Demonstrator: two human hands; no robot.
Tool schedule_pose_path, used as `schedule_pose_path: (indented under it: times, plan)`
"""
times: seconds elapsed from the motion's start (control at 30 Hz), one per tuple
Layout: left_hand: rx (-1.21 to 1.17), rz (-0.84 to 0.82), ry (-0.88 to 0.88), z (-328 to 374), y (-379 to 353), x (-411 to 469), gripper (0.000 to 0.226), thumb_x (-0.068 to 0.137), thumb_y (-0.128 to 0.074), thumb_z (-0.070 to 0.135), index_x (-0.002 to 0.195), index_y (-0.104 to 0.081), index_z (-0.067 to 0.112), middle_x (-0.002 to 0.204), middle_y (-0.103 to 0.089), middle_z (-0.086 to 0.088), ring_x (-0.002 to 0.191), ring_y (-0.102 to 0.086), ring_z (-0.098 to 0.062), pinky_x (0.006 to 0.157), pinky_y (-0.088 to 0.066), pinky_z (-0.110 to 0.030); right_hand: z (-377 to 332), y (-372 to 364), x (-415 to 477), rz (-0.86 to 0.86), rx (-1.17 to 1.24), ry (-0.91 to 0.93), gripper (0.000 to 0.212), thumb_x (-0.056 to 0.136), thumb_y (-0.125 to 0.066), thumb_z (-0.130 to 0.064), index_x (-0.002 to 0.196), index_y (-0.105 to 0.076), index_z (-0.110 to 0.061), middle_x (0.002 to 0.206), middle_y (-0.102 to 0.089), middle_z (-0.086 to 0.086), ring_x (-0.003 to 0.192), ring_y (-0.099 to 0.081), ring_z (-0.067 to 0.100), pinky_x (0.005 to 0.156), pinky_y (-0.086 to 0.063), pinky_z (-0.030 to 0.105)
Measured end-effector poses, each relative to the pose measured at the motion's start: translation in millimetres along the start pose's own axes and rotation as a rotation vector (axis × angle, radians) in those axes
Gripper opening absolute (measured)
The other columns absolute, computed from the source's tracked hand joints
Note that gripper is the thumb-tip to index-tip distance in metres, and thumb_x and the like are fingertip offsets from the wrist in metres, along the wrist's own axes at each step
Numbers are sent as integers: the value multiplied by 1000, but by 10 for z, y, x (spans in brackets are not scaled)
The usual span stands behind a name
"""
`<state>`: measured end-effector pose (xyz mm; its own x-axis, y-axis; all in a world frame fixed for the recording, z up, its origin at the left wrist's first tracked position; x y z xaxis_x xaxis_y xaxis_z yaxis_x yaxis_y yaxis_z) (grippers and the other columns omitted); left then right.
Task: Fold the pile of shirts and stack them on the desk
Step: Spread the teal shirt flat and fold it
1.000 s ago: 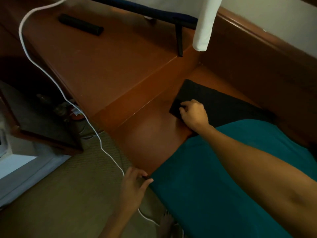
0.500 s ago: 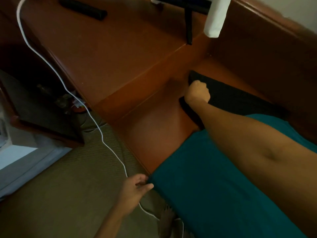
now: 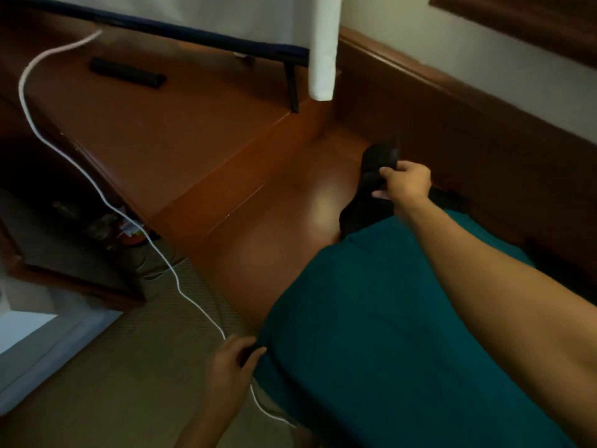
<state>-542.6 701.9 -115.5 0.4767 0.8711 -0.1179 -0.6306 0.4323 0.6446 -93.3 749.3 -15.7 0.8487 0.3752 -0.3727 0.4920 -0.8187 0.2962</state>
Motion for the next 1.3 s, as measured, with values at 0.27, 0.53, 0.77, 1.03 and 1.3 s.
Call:
schedule_pose_path:
  times: [0.27, 0.53, 0.77, 1.03, 1.3]
  plan:
    - [101, 122, -396, 471, -186, -585, 29, 88, -63, 34, 87, -78, 8, 88, -68, 5, 81, -56, 6, 80, -42, -2, 464, 1337, -277, 139, 335, -111, 40, 95, -66, -5, 135, -58, -5, 127, -63, 9, 100, -69, 22, 61, -61, 28]
    - [196, 152, -418, 374, -513, -889, 27, 93, -61, 34, 95, -80, 14, 95, -67, 7, 80, -64, -4, 70, -54, -26, 1274, 1965, -397, 182, 371, -433, 48, 92, -60, 12, 137, -54, -5, 131, -59, 15, 109, -63, 32, 59, -61, 36]
    - [238, 100, -405, 399, -613, -935, 38, 99, -54, 40, 99, -79, 12, 96, -65, 7, 79, -63, -4, 70, -54, -25, 1272, 1985, -445, 195, 306, -387, 57, 95, -58, 6, 146, -51, -18, 137, -58, 13, 111, -64, 32, 71, -63, 44]
    - [175, 245, -412, 735, -534, -1159, 20, 90, -67, 24, 92, -79, 9, 88, -67, 4, 64, -51, 1, 65, -46, -12, 916, 2334, -608, 174, 432, -160, 51, 98, -57, 1, 143, -54, -22, 113, -62, -6, 102, -66, 17, 74, -64, 35]
    - [205, 126, -317, 428, -953, -1286, 58, 103, -40, 55, 93, -78, 12, 96, -56, 15, 69, -46, 7, 63, -44, -10, 1529, 2520, -617, 246, 272, -316, 54, 96, -57, 4, 141, -56, -27, 128, -63, 6, 106, -65, 26, 64, -60, 38]
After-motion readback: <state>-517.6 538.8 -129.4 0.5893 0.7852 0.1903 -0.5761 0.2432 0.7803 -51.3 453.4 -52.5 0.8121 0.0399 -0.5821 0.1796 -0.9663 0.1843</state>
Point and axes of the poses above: each hand's wrist, its own x-axis towards the middle knuckle, its own y-axis out of the back of the hand, z = x × y, the point moved 2 cm from there along x, towards the middle knuckle
